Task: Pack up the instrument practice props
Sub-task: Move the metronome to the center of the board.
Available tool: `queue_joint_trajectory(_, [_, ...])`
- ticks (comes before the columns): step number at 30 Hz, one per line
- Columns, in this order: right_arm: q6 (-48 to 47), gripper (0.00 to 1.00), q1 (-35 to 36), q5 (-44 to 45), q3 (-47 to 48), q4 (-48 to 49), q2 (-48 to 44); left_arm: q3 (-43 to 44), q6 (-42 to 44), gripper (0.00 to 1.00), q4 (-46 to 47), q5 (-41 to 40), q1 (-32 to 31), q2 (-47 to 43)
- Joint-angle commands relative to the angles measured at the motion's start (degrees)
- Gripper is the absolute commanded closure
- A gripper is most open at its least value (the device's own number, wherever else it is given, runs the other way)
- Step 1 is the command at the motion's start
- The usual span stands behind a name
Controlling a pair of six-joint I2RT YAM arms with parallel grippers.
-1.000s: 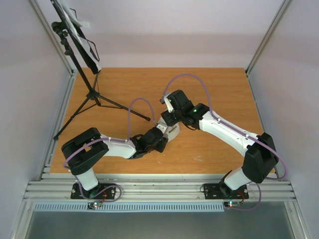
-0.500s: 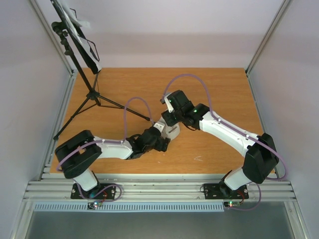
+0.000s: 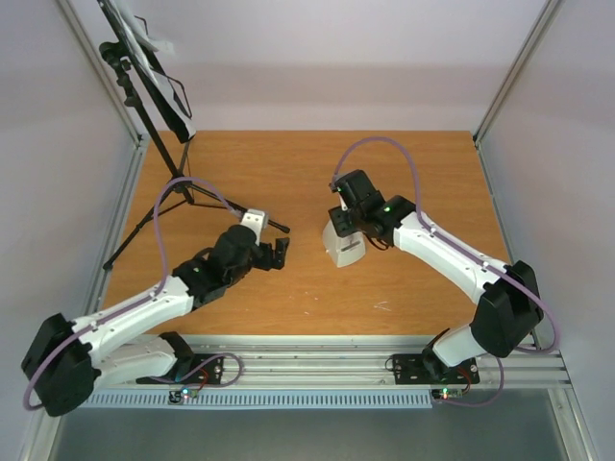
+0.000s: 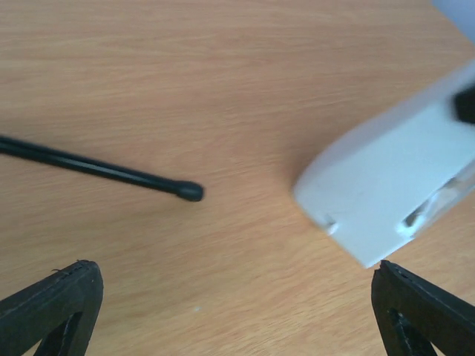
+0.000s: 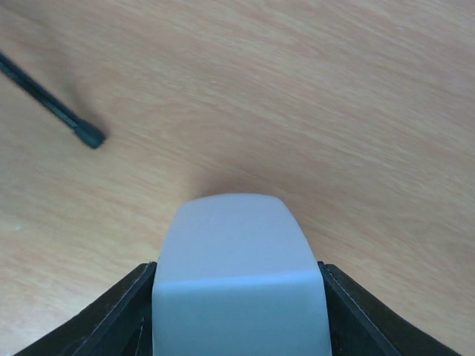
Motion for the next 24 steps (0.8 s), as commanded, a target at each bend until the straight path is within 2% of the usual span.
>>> queue_joint_trajectory(1, [2.2,0.44,-3.7,7.2,0.4,-2.4,-2.3,3.4,1.2,0.01,-11.0,2.8,3.1,-4.2])
queue_joint_trajectory(8, [4.2,0.44,-13.2,8.6,0.1,-2.0,-3.2,8.7,2.6,0.01,-16.8,5.4,5.8,-8.0])
queue_joint_trajectory(18, [7.4,0.44,-30.3,4.3,-5.2,3.7,-1.6,7.7,3.2,0.01,-18.2,6.1,8.8,-10.4])
queue_joint_trajectory(24, [6.9,0.44,-35.9,7.9,-6.1,6.2,-1.7,7.0,3.3,0.01,-17.8,6.1,10.6,-9.7])
